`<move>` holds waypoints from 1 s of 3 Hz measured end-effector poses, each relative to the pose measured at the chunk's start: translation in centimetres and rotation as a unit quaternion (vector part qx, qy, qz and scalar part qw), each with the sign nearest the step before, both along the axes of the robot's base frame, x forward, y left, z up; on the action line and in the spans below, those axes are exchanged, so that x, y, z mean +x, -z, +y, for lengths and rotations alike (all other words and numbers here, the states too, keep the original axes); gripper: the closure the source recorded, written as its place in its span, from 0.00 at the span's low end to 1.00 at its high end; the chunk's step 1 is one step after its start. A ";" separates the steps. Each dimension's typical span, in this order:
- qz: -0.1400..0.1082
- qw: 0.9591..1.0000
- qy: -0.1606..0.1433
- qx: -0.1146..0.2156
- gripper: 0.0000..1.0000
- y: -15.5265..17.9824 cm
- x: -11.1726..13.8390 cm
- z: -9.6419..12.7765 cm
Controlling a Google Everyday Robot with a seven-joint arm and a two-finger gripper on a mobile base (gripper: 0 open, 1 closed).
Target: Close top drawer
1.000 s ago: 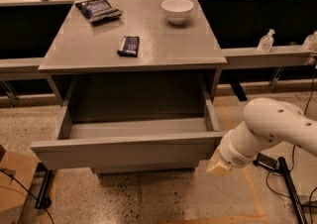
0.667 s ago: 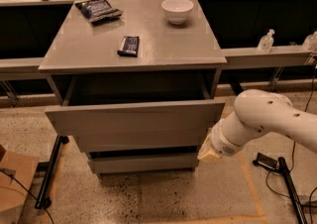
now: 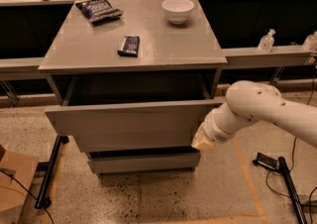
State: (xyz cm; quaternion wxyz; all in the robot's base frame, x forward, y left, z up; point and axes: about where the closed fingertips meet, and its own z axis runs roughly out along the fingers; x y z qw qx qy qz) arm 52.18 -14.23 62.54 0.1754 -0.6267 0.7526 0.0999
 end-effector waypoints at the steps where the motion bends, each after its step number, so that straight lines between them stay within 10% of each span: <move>1: -0.054 0.998 -0.036 0.004 1.00 -1.7 5.9 1.3; 2: -0.105 0.992 -0.060 0.021 1.00 -3.5 10.5 2.5; 3: -0.104 0.992 -0.060 0.021 1.00 -3.5 10.5 2.5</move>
Offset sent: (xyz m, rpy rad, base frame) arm 0.2313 0.0511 0.1101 0.1318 -0.5043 0.2265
